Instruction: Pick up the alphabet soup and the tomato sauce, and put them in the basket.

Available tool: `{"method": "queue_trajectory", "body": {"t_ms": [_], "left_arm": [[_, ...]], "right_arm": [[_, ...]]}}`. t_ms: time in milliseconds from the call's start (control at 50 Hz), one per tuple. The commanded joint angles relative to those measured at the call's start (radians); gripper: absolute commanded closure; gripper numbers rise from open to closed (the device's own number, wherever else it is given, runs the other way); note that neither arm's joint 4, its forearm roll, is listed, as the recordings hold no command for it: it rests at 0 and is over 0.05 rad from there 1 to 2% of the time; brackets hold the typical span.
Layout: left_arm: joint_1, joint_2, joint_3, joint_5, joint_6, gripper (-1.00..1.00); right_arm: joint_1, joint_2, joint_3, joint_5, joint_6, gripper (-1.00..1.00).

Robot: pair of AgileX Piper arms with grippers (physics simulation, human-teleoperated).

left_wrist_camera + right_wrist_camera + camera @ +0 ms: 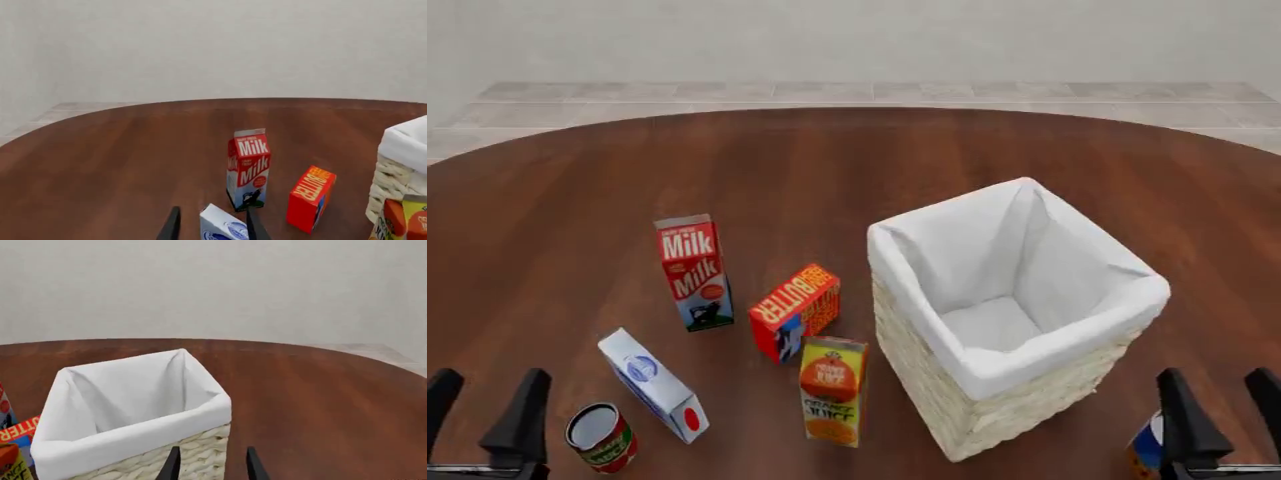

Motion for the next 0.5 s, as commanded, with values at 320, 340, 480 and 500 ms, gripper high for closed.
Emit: {"method": "queue_trajectory", "body": {"t_ms": [320, 340, 480, 500], "left_arm": [[-0.005, 0.026, -0.001, -0.014, 0.014, -1.00], [-0.005, 0.023, -0.001, -0.012, 0.015, -1.00], [-0.004, 0.018, -0.009, -0.004, 0.029, -1.00], [-0.003, 0.009, -0.017, 0.002, 0.040, -1.00]], "right_arm": [[-0.003, 0.015, -0.013, -0.004, 0.003, -1.00], [-0.003, 0.018, -0.013, -0.007, 0.002, -1.00], [-0.005, 0.002, -0.010, 0.004, 0.005, -1.00], [-0.005, 0.003, -0.010, 0.004, 0.006, -1.00]]}}
